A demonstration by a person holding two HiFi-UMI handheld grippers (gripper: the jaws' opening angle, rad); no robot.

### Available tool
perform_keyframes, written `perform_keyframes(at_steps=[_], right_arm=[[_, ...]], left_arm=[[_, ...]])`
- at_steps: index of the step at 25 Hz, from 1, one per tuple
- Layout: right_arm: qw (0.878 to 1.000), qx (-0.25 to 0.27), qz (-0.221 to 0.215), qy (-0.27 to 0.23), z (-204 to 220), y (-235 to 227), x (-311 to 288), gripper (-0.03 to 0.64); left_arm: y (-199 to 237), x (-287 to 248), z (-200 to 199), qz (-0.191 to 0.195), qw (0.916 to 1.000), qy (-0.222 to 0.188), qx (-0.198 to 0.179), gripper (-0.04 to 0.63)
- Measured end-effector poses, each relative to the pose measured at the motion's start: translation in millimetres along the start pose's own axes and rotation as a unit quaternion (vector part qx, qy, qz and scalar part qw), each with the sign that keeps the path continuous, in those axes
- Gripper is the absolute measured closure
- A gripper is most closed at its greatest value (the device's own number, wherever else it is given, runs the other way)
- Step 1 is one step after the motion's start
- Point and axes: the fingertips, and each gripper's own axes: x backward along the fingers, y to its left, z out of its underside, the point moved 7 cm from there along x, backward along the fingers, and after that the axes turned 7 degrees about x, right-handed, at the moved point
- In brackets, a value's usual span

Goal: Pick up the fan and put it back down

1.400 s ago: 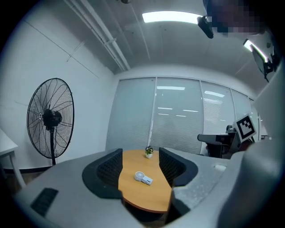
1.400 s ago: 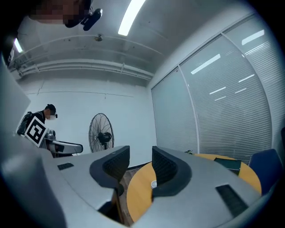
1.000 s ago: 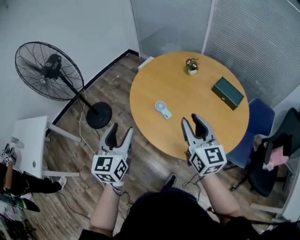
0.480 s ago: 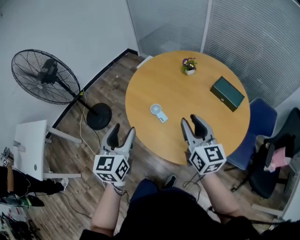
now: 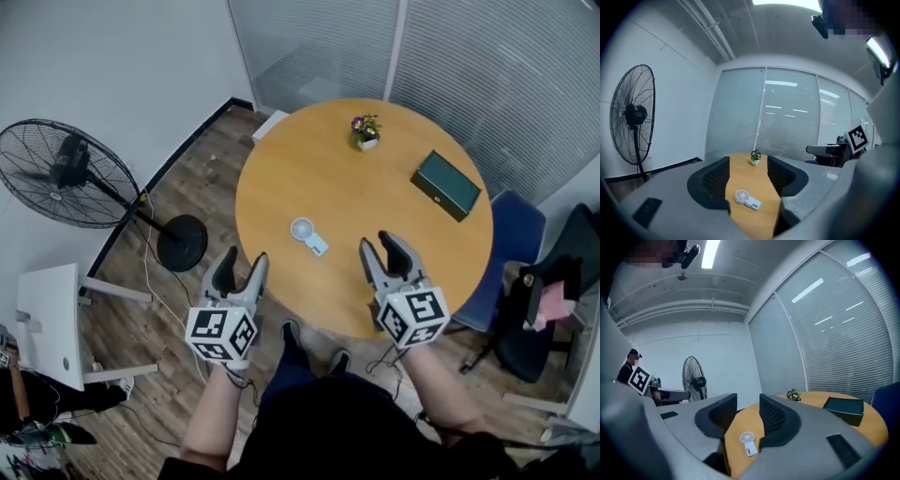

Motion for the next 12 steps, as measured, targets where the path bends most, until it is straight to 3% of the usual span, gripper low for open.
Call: perform_keyframes(at_steps=[8,12], right_arm=[[0.998,-0.005,0.010,0.066,21.8,12.9,-79.3,0.444],[0.994,0.027,0.014,0.106,44.0,21.2,-119.0,0.445]], left_arm=[[62.7,-59.9,2.6,0.041,0.9981,0.046,0.004,0.348],[101.2,-85.1,8.5,0.056,0.9961,0.067,0.011,0.348]])
